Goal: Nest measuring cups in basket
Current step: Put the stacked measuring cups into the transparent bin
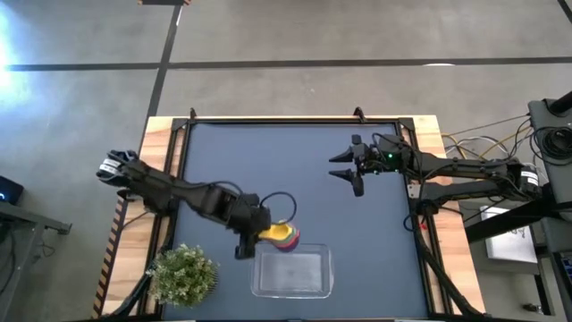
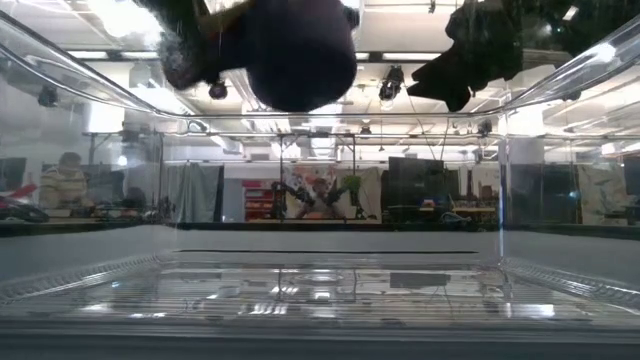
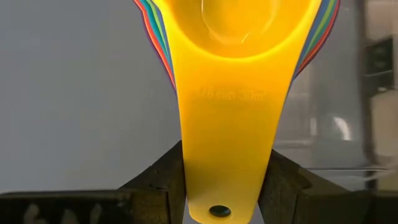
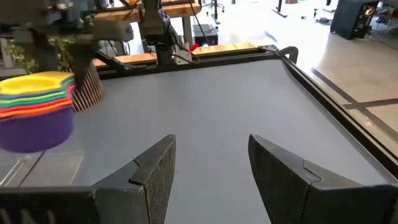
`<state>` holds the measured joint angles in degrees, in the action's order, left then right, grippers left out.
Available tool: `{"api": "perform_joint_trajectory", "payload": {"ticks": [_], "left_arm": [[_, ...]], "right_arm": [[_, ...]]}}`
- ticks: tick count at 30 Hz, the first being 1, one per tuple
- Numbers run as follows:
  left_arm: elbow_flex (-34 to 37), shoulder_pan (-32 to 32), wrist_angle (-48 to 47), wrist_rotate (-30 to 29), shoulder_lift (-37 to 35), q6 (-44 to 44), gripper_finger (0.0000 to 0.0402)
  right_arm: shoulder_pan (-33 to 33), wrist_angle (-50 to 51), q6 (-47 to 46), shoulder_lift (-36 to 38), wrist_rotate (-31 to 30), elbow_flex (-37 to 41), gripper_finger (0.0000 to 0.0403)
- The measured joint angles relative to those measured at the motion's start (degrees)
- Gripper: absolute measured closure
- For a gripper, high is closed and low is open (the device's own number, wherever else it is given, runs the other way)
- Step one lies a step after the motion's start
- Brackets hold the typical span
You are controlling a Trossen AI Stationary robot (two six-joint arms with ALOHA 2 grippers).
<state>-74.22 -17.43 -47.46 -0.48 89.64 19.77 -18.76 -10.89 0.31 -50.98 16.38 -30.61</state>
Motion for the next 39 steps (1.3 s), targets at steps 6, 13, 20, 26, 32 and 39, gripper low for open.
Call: {"api": "perform_joint_trajectory", "payload": {"ticks": [6, 13, 20, 26, 32, 39], "left_arm": [[-4.3, -4.5, 0.8, -1.9, 2.4, 3.3, 0.0275], [-14.3, -7.5, -1.6, -2.0, 12.5, 2.8, 0.0275], [-24.1, -8.4, -9.8, -3.5, 22.6, 2.1, 0.0275], [-27.8, -8.8, -10.8, -4.0, 26.6, 2.3, 0.0275], [-27.1, -9.1, -11.0, -4.0, 28.2, 3.9, 0.0275], [-27.0, -9.3, -10.7, -3.5, 30.0, 4.5, 0.0275]], "right_arm": [[0.0, -0.6, -1.0, 0.0, 0.0, 0.0, 0.0213], [0.0, -0.6, -2.0, 0.0, 0.0, 0.0, 0.0213], [0.0, -0.2, -2.2, 0.0, 0.0, 0.0, 0.0213], [0.0, 0.0, -2.1, 0.0, 0.1, 0.0, 0.0213], [0.0, -0.1, -1.7, 0.0, 0.1, 0.0, 0.0213], [0.0, 0.0, -1.8, 0.0, 0.1, 0.0, 0.0213]]}}
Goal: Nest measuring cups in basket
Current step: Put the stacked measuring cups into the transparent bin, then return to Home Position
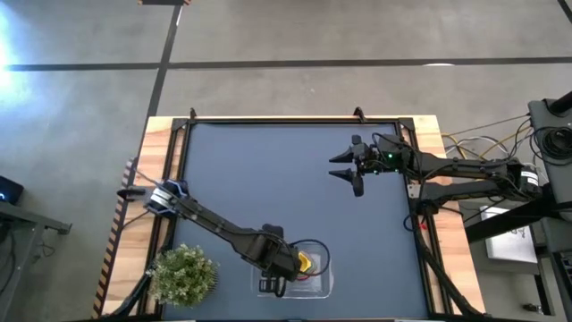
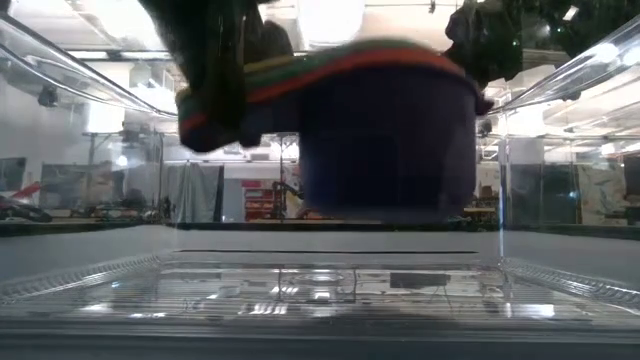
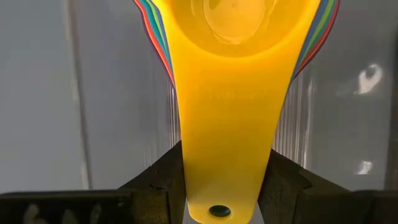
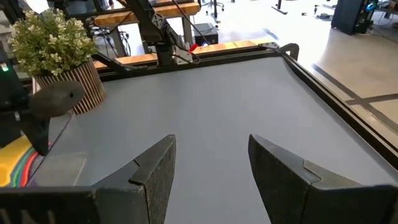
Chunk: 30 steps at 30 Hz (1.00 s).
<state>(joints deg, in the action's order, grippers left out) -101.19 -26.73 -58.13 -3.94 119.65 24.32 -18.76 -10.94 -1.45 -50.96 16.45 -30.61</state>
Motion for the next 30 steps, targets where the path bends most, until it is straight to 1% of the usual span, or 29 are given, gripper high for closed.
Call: {"api": "perform_joint_trajectory", "payload": {"ticks": [9, 11, 15, 17, 19, 22, 25, 30], "left_arm": [[0.4, -0.1, -0.3, 0.1, 1.6, -0.7, 0.0271], [0.4, -0.1, -0.2, 0.1, 1.6, -0.7, 0.0236], [0.0, -0.1, -0.1, 0.1, 1.5, -0.8, 0.0142], [0.0, -0.1, -0.3, 0.4, 1.4, -0.8, 0.0112], [-0.4, -0.1, -1.1, 0.5, 1.4, -0.8, 0.0098], [-3.0, -0.3, -5.3, 0.4, 1.0, -1.1, 0.0101], [-6.3, -0.9, -8.8, -0.1, -0.3, -4.6, 0.0121], [-7.1, -2.0, -7.9, -5.8, -4.2, -9.0, 0.0163]], "right_arm": [[0.0, 0.0, -0.5, 0.0, 0.0, 0.0, 0.0213], [0.0, 0.0, -0.6, 0.0, 0.0, 0.0, 0.0213], [0.0, 0.0, -0.8, 0.0, 0.0, 0.0, 0.0213], [0.0, 0.0, -0.9, 0.0, 0.0, 0.0, 0.0213], [0.0, 0.0, -0.9, 0.0, 0.0, 0.0, 0.0213], [0.0, 0.0, -0.9, 0.0, 0.0, 0.0, 0.0213], [0.0, 0.0, -1.1, 0.0, 0.0, 0.0, 0.0213], [0.0, 0.3, -1.1, 0.0, 0.0, 0.0, 0.0213]]}}
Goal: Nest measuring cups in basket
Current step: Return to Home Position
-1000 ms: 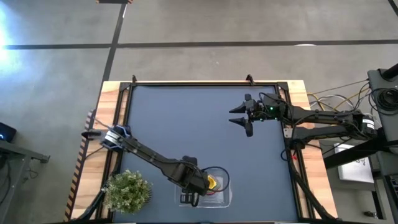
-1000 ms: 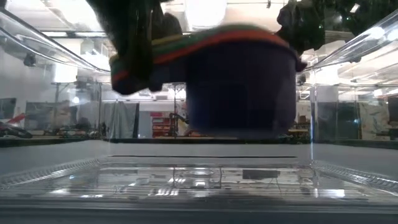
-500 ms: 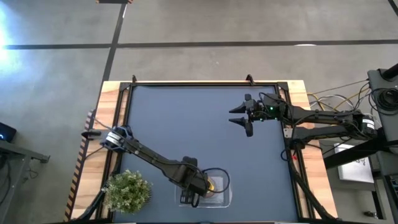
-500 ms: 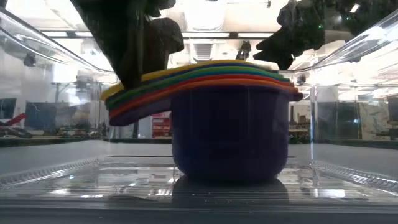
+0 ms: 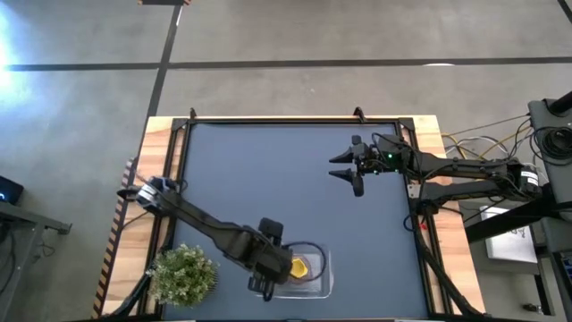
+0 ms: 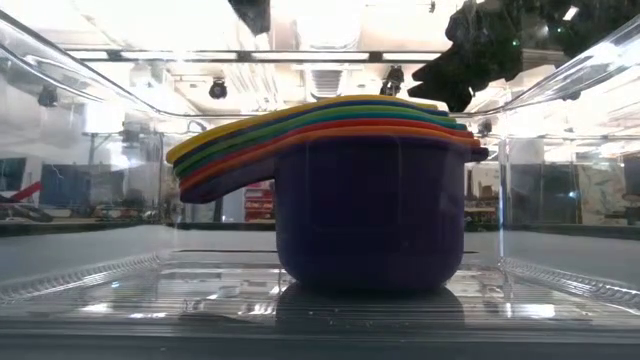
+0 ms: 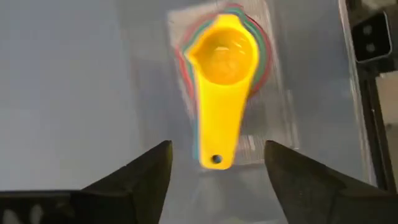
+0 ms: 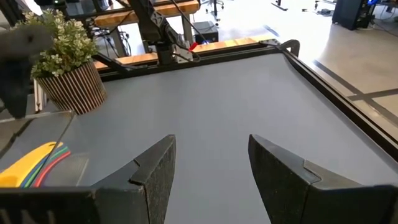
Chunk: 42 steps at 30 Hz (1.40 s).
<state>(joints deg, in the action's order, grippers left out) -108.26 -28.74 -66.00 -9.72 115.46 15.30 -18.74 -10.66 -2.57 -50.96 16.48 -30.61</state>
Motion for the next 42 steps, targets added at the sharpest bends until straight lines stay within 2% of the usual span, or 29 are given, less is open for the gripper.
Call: {"api": "perform_joint_trajectory", "payload": {"ticks": [5, 15, 23, 28, 35, 42], "left_arm": [[6.2, 0.4, 5.8, -3.3, -5.9, 0.2, 0.021], [29.2, 1.8, 28.5, -3.5, -20.6, -0.8, 0.0316], [48.1, 6.9, 44.6, -3.8, -37.7, -1.1, 0.0393], [60.0, 11.5, 54.7, -3.0, -49.9, -1.7, 0.0398], [72.7, 18.5, 63.8, -1.6, -67.2, -5.7, 0.0401], [82.7, 23.6, 67.4, -1.7, -82.6, -8.8, 0.0401]], "right_arm": [[0.0, 0.2, 0.0, 0.0, 0.0, 0.0, 0.0213], [0.2, 1.8, -2.4, 0.2, 0.5, 0.0, 0.0213], [2.8, 2.3, 0.0, 2.2, 0.0, 0.0, 0.0225], [4.2, 2.7, 1.0, 8.0, 0.0, 1.5, 0.0245], [4.2, 2.9, 3.8, 22.8, 0.0, 7.2, 0.0292], [4.2, 2.6, 6.9, 33.5, 0.0, 14.1, 0.0344]]}}
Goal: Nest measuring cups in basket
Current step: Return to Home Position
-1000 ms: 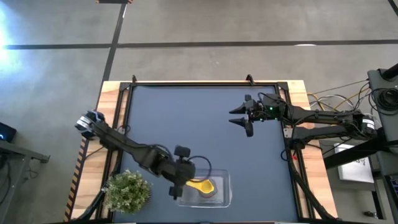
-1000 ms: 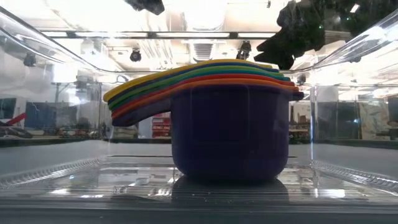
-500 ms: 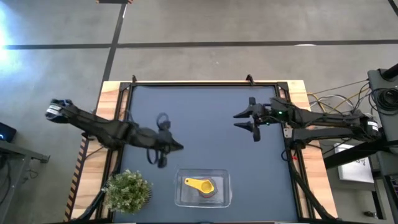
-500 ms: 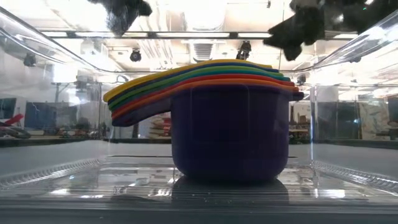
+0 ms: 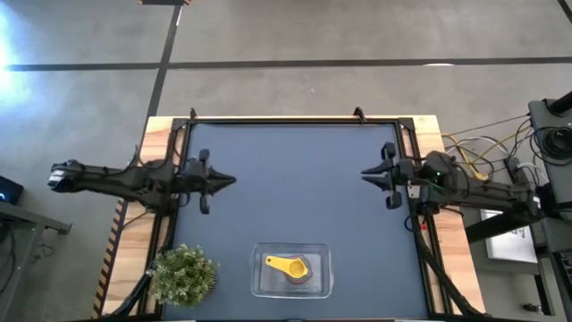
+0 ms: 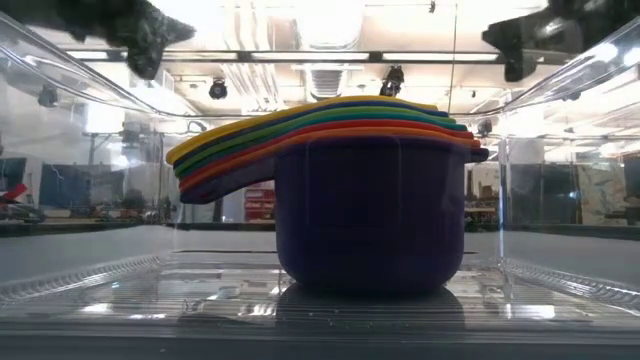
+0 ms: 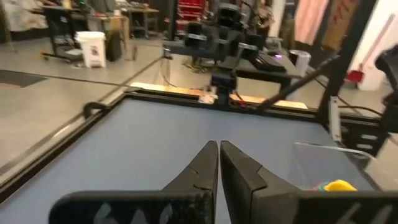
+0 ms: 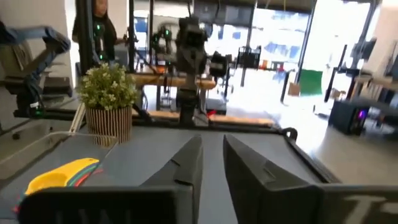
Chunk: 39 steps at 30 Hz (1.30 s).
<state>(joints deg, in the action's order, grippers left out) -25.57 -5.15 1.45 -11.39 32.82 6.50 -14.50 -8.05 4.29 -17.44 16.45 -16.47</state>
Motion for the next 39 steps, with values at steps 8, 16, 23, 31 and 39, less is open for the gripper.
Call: {"api": "perform_joint_trajectory", "payload": {"ticks": [8, 16, 23, 31, 39], "left_arm": [[7.8, 1.1, 1.6, 0.0, -13.1, -1.3, 0.0401], [13.7, 1.1, 1.2, 0.0, -25.7, -1.5, 0.0402], [17.1, 1.1, -2.0, 0.4, -32.7, -2.1, 0.0402], [21.7, 1.1, 0.1, 0.5, -32.8, -4.6, 0.0401], [24.9, 1.1, 0.9, 1.5, -32.5, -5.5, 0.0401]], "right_arm": [[0.0, -4.6, 1.2, 13.1, -1.1, 7.2, 0.0382], [0.0, -4.5, 1.7, 16.4, -6.3, 10.0, 0.0385], [0.0, -4.1, 0.5, 17.2, -6.6, 12.8, 0.0385], [-0.2, -3.8, -0.7, 16.6, -7.6, 15.8, 0.0385], [-0.2, -2.8, -0.6, 16.5, -12.3, 15.8, 0.0385]]}}
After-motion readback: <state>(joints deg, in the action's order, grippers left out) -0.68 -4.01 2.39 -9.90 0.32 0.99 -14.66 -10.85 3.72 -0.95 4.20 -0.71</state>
